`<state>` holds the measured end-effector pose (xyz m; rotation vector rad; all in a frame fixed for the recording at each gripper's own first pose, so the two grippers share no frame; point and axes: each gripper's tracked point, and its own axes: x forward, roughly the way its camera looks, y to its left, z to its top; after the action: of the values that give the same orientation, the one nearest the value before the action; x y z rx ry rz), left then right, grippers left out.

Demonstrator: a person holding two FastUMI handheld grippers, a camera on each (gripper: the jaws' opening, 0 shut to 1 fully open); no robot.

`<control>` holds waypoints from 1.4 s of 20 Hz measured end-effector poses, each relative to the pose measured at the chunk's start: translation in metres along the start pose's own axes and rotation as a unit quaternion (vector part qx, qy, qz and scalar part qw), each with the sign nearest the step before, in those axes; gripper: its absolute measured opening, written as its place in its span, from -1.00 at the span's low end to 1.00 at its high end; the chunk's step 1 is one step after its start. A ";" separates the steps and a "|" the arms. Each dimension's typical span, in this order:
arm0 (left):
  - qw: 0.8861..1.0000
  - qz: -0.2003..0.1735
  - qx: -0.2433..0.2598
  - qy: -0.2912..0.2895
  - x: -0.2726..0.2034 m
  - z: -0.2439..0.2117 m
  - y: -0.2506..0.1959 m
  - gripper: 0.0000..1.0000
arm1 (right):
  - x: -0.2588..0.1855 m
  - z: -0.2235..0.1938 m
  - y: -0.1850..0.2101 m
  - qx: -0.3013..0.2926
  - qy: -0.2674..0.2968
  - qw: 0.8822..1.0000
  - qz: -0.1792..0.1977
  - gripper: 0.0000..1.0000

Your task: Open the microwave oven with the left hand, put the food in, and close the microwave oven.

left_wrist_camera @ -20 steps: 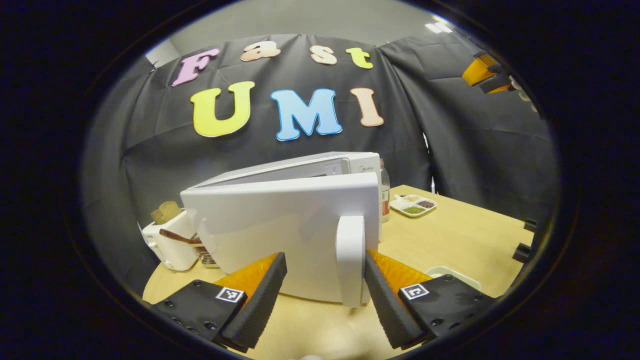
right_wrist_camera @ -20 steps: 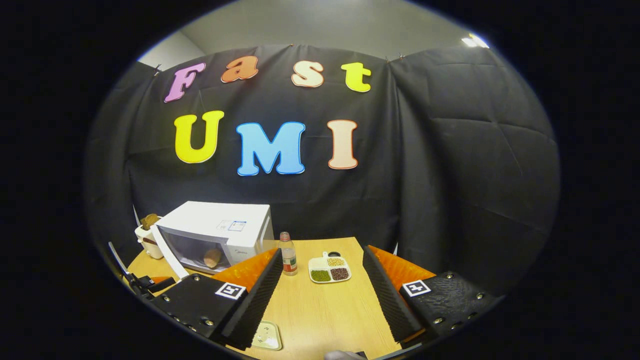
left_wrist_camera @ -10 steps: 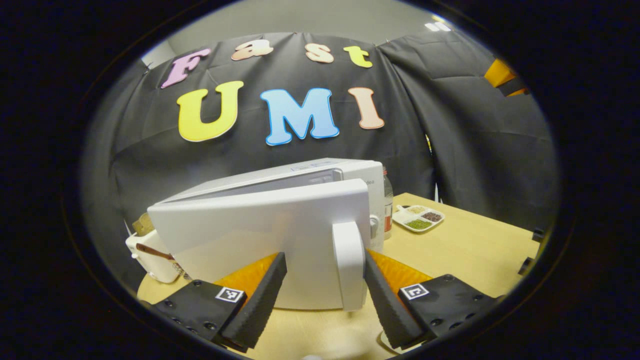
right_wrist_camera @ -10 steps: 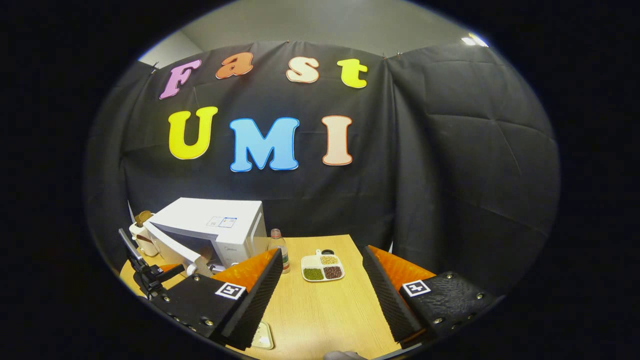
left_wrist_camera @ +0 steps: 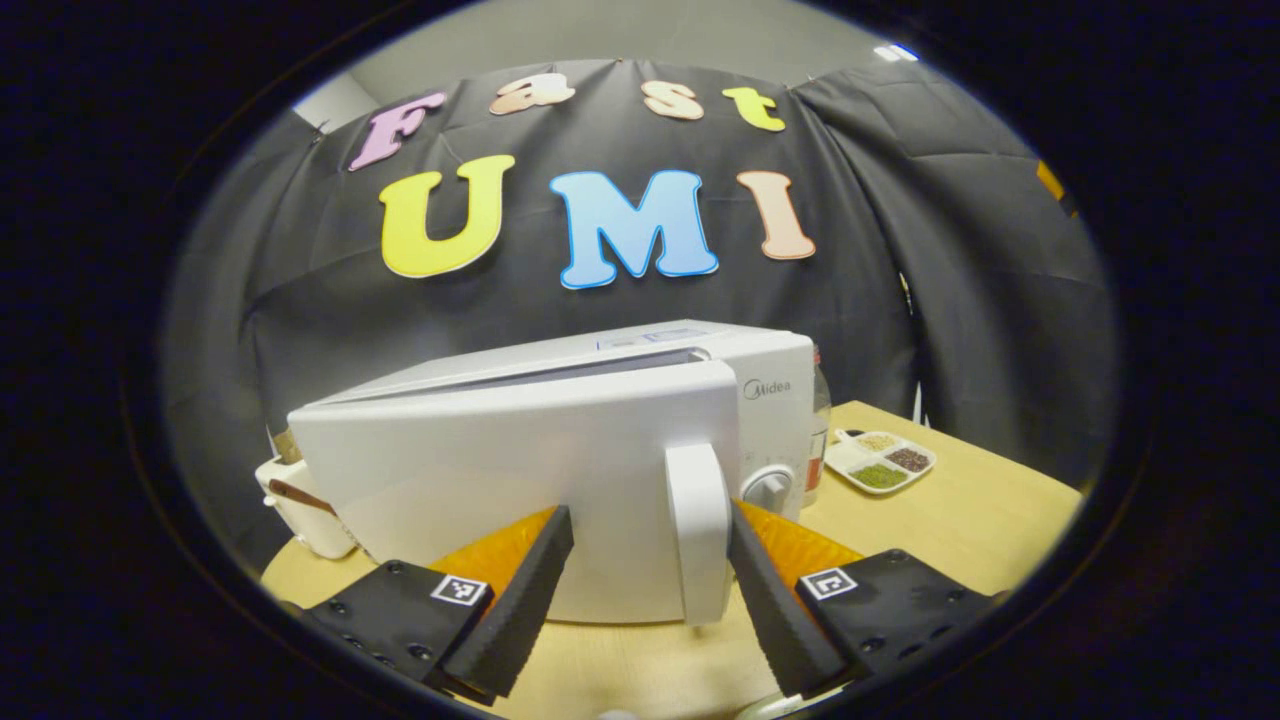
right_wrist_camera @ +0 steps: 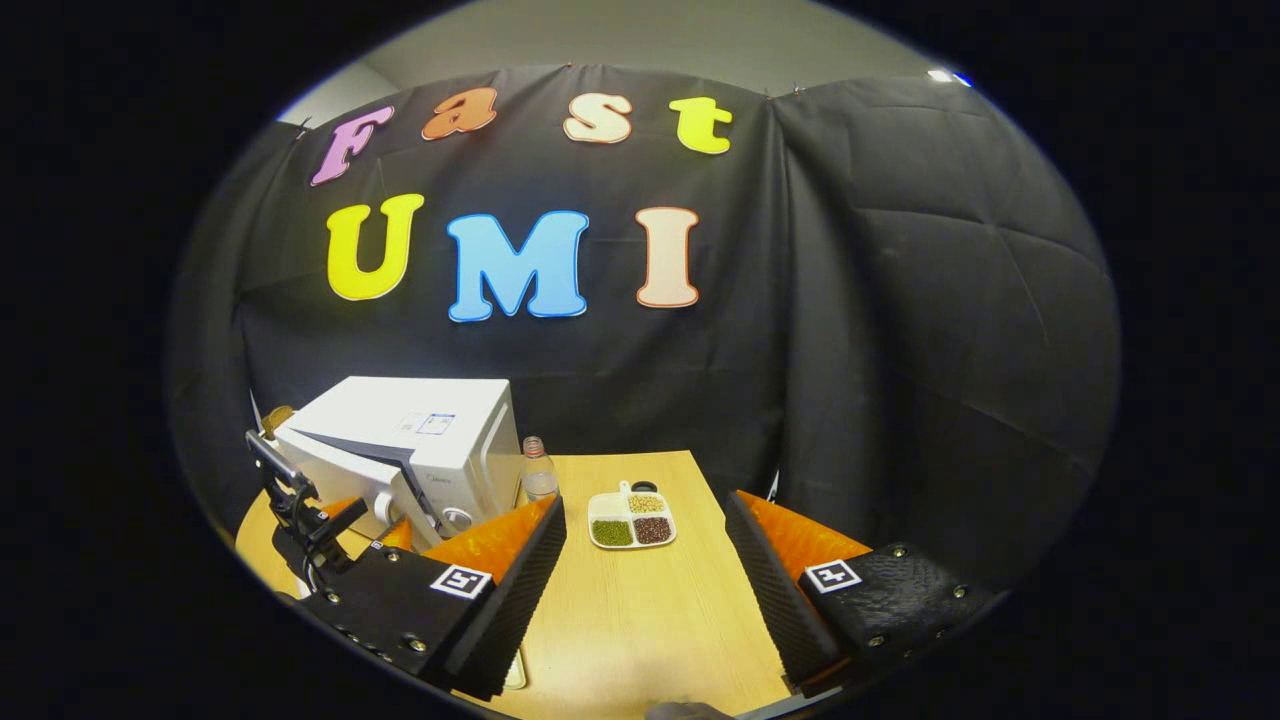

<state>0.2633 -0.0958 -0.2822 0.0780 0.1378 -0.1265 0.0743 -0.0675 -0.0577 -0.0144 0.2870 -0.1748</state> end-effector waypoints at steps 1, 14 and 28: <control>1.000 0.006 0.000 0.000 0.003 0.001 0.000 0.93 | 0.002 0.002 -0.002 -0.001 0.000 1.000 0.003 0.96; 0.999 0.053 0.007 0.011 0.031 0.002 -0.004 0.99 | 0.025 -0.003 -0.012 0.001 0.009 1.000 0.029 0.96; 0.999 0.037 -0.006 0.018 -0.023 0.021 -0.008 0.96 | -0.005 0.005 0.013 -0.004 -0.021 0.998 0.050 0.96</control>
<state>0.2419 -0.1027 -0.2587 0.0730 0.1721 -0.0510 0.0736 -0.0534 -0.0517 -0.0115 0.2460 -0.0730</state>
